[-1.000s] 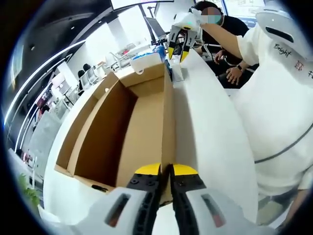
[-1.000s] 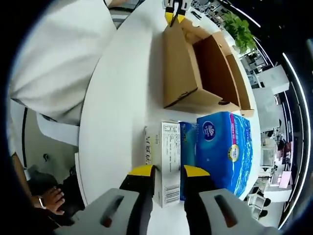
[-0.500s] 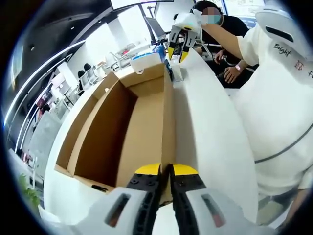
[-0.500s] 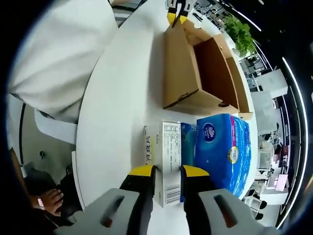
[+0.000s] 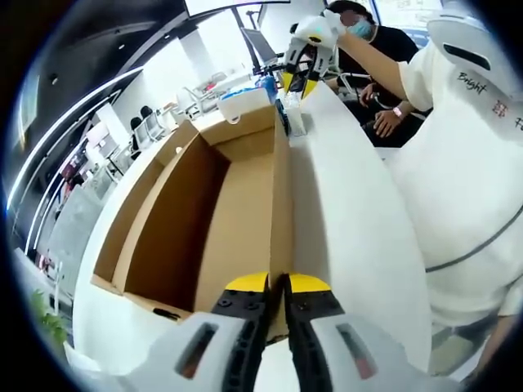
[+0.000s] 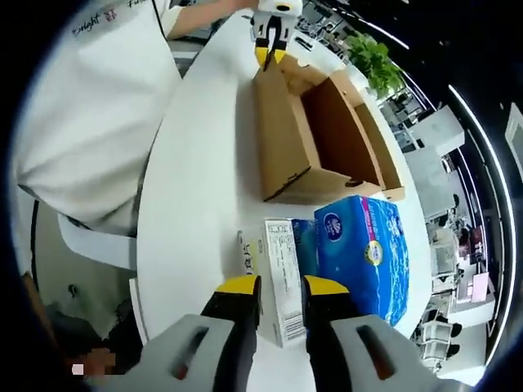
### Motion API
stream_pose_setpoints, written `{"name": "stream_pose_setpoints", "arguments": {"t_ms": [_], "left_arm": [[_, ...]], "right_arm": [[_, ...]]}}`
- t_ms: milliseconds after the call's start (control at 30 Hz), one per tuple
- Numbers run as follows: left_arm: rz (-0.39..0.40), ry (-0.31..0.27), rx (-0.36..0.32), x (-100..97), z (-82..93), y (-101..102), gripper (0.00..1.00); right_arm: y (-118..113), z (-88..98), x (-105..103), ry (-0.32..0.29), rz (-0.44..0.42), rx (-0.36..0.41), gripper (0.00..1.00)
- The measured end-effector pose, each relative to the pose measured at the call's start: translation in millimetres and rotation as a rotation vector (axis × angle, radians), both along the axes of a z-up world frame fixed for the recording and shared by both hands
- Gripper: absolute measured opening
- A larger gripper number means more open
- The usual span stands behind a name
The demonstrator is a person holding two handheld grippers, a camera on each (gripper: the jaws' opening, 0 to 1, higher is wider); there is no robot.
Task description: Operate the shoe box by opening the lid, removing the specified soft item, and placing it in the target area until the item is outside and the box remains undamaged.
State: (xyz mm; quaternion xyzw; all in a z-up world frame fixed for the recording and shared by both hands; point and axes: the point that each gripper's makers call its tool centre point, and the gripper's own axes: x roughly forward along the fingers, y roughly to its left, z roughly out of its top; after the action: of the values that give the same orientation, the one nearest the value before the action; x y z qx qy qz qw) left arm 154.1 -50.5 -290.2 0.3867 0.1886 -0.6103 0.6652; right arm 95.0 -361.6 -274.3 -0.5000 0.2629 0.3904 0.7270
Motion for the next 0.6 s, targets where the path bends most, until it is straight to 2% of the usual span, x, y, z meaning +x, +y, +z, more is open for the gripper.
{"name": "stream_pose_setpoints", "arguments": {"t_ms": [33,67,100,300,333,367,400,600], "left_arm": [[0.0,0.0,0.0,0.0,0.0,0.0,0.06],[0.001,0.0,0.0,0.0,0.0,0.0,0.06],[0.001,-0.001,0.0,-0.2,0.0,0.0,0.06],[0.001,-0.001,-0.001,-0.7,0.0,0.0,0.06],[0.001,-0.001,-0.001,-0.7,0.0,0.0,0.06],[0.001,-0.002,-0.002,-0.8,0.0,0.0,0.06],[0.002,-0.003,-0.003,-0.9,0.1,0.0,0.06],[0.001,0.0,-0.007,-1.6,0.2,0.8,0.07]], "right_arm": [[1.6,1.8,-0.2,-0.008,-0.005,0.017,0.2],[7.0,5.5,-0.8,-0.02,-0.023,0.074,0.2],[10.0,7.7,-3.3,-0.018,-0.022,0.097,0.19],[15.0,17.3,-1.5,-0.073,-0.035,0.164,0.19],[15.9,23.9,1.4,-0.125,-0.01,0.166,0.19],[12.8,29.2,3.3,-0.171,-0.016,0.157,0.2],[10.5,36.9,6.6,-0.219,-0.048,0.181,0.2],[17.8,58.5,8.4,-0.289,-0.117,0.4,0.2]]}}
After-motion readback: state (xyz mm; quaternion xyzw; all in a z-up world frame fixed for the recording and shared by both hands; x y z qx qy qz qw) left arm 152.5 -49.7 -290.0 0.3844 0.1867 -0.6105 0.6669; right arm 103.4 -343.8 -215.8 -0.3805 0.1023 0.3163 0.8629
